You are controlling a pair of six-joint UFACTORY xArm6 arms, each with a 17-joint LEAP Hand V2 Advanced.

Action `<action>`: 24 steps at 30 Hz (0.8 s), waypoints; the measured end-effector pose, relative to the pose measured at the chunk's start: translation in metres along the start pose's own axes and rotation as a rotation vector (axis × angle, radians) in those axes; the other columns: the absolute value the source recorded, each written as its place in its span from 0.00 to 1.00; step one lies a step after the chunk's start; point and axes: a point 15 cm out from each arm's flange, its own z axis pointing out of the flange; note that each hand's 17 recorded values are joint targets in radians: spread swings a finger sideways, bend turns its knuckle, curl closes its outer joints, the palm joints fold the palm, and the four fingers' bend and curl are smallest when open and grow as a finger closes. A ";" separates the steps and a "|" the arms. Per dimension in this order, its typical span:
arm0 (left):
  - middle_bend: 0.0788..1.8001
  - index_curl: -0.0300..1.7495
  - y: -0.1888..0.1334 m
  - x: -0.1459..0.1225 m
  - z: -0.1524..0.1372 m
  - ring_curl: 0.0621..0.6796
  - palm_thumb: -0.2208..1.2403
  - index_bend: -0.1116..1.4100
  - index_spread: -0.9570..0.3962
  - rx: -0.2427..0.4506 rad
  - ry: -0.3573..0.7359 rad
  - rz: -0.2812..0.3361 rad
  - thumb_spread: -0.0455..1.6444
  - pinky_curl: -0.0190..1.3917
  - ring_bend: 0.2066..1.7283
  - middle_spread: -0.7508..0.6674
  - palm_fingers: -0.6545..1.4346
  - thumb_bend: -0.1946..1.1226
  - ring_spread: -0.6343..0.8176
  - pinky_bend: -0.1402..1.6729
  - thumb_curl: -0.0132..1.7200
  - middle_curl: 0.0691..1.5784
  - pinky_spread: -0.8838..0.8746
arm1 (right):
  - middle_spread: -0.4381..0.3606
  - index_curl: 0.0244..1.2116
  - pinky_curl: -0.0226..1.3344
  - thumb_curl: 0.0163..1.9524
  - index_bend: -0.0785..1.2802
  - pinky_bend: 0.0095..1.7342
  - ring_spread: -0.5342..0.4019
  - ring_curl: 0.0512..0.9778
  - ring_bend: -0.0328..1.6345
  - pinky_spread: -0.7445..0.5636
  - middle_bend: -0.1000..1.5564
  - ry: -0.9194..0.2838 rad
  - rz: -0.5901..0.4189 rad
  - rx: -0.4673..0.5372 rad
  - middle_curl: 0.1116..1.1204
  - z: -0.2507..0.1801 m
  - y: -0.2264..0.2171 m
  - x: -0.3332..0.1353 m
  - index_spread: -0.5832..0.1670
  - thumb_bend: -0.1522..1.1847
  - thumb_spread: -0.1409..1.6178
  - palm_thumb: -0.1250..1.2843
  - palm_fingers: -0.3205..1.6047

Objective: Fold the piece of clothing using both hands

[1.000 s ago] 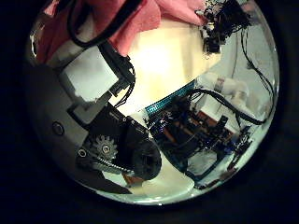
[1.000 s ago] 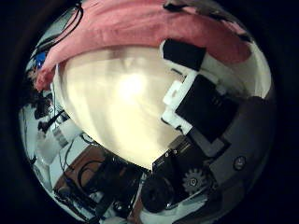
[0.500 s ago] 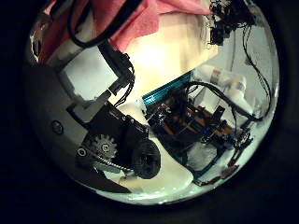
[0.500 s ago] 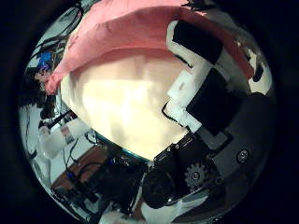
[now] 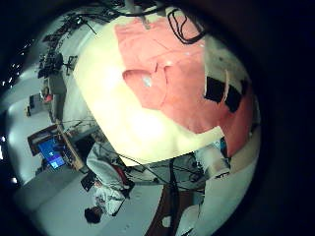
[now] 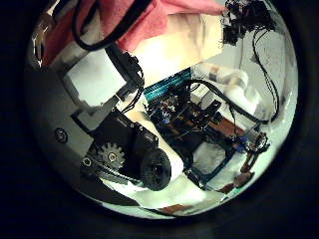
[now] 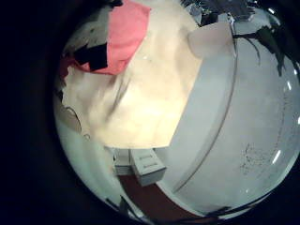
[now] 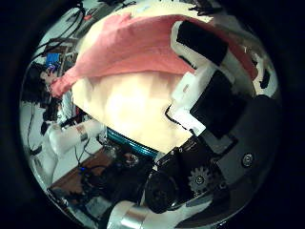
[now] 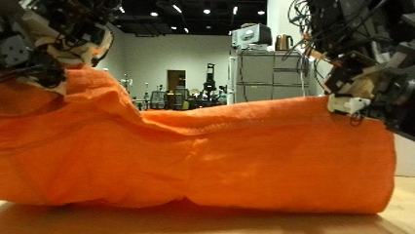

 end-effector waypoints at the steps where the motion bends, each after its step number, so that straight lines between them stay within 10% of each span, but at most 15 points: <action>1: 0.40 0.84 -0.006 -0.004 -0.006 0.76 0.71 0.20 0.28 0.000 -0.003 -0.001 0.57 0.46 0.66 0.07 0.77 0.13 0.10 0.47 0.38 0.68 0.05 | 0.38 0.66 0.55 0.24 0.83 0.73 0.34 0.65 0.83 0.36 0.84 0.000 0.005 0.005 0.60 -0.004 -0.007 0.002 0.42 0.11 0.83 0.82 0.78; 24: 0.40 0.85 -0.192 -0.101 -0.020 0.78 0.71 0.19 0.31 0.061 -0.007 -0.071 0.57 0.47 0.66 0.06 0.75 0.13 0.10 0.44 0.38 0.69 0.05 | 0.38 0.65 0.58 0.26 0.84 0.72 0.35 0.65 0.84 0.37 0.86 -0.007 0.085 -0.058 0.57 0.022 -0.197 0.030 0.43 0.11 0.83 0.82 0.76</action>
